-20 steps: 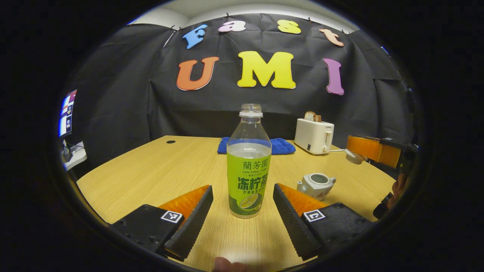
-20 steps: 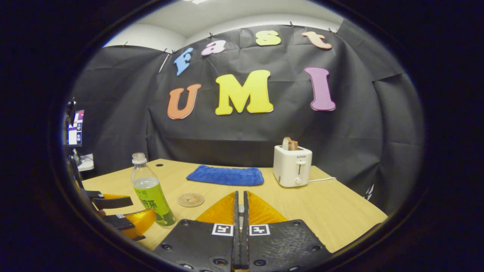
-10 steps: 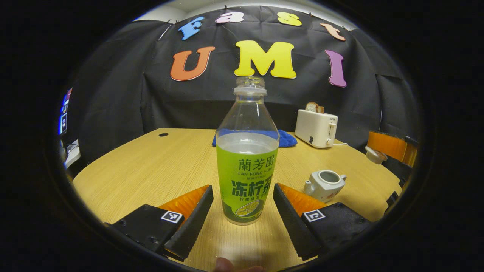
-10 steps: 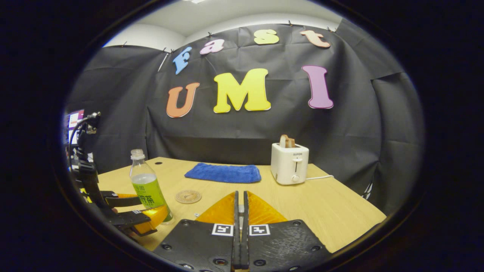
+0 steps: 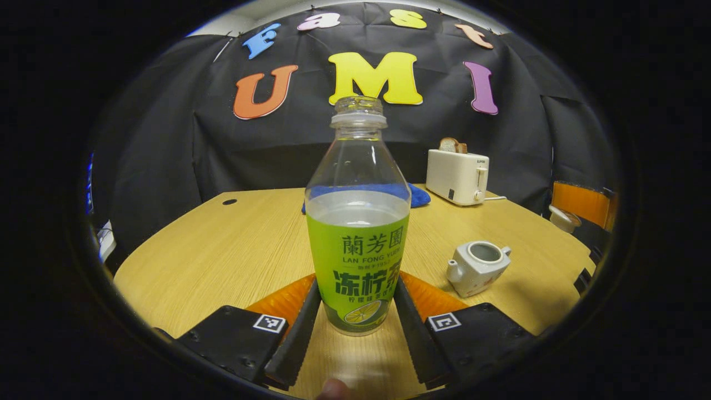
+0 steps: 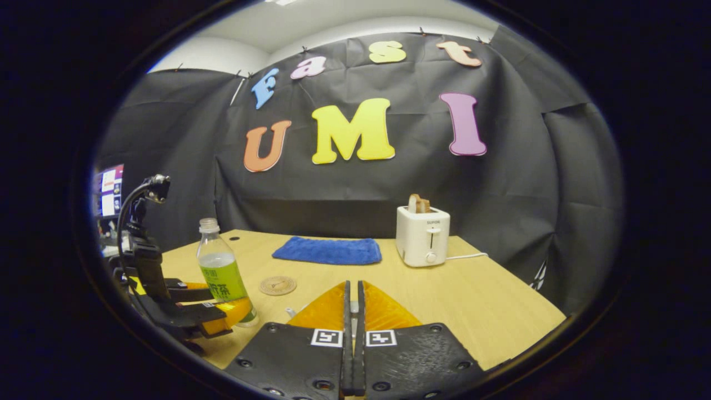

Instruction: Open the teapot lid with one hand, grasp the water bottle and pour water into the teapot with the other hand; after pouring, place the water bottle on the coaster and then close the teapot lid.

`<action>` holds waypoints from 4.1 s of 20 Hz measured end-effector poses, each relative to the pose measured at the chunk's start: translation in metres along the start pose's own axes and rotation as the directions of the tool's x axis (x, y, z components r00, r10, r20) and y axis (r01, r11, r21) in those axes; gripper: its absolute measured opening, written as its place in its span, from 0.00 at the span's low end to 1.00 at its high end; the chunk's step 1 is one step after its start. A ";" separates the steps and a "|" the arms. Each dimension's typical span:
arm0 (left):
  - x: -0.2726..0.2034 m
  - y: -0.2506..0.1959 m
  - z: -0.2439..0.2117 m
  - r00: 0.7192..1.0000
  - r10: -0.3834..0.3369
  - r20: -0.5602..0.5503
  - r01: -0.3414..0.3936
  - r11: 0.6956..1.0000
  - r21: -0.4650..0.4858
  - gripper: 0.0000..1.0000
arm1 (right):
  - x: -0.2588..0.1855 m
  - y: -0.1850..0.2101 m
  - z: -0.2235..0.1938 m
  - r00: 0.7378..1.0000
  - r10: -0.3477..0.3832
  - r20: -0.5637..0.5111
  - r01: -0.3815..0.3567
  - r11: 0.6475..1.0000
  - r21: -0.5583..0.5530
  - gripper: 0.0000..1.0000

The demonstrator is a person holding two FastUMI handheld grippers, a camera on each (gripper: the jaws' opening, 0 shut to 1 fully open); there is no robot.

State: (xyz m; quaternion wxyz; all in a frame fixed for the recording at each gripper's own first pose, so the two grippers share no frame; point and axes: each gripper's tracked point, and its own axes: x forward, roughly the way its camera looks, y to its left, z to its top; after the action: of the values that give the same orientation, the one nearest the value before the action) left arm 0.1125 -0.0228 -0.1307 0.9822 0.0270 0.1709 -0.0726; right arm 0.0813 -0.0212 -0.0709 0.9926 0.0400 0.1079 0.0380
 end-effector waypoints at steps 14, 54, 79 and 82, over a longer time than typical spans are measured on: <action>-0.021 0.003 0.052 0.997 0.035 0.064 -0.050 0.964 0.261 0.75 | -0.008 -0.069 0.015 0.994 -0.104 -0.018 0.104 0.994 0.018 0.01; -0.001 0.026 0.048 0.931 0.365 -0.007 0.021 -0.034 0.999 0.74 | 0.005 -0.088 -0.038 0.998 0.017 -0.066 -0.016 1.000 0.023 0.00; 0.007 0.001 0.083 0.906 0.408 0.111 0.065 -0.394 0.917 0.74 | -0.002 -0.097 -0.044 0.998 0.028 -0.051 -0.026 0.998 0.055 0.01; 0.003 0.000 0.090 0.902 0.414 0.122 0.073 -0.425 0.902 0.74 | -0.002 -0.096 -0.043 0.998 0.029 -0.049 -0.027 0.998 0.058 0.01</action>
State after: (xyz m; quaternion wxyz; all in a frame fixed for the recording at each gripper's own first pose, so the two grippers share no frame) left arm 0.1448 -0.0299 -0.0468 0.4708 0.8660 0.1681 -0.0127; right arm 0.0762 -0.1139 -0.1206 0.9874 0.0687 0.1333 0.0497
